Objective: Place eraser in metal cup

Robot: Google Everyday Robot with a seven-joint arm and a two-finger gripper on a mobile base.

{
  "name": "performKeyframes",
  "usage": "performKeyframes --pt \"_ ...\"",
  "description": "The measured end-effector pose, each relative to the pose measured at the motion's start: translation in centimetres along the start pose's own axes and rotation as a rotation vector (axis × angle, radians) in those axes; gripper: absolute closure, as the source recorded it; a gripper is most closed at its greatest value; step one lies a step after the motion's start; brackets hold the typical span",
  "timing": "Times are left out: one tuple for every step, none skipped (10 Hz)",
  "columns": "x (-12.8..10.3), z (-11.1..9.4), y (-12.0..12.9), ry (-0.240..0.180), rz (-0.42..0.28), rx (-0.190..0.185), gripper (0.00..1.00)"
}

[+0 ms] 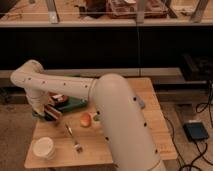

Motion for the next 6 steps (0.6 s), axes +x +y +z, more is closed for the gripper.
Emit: performKeyframes --pt "-0.05 0.17 -0.01 -0.005 -0.001 0.002 0.62" --pt "-0.09 0.31 -0.05 -0.010 -0.003 0.004 0.54" --pt "-0.06 0.51 -0.25 -0.016 -0.007 0.007 0.42" --pt "-0.05 0.65 -0.41 -0.019 -0.010 0.009 0.32" --pt "-0.09 0.70 -0.43 -0.021 -0.010 0.012 0.25" --pt "-0.18 0.75 -0.34 -0.022 -0.008 0.013 0.20"
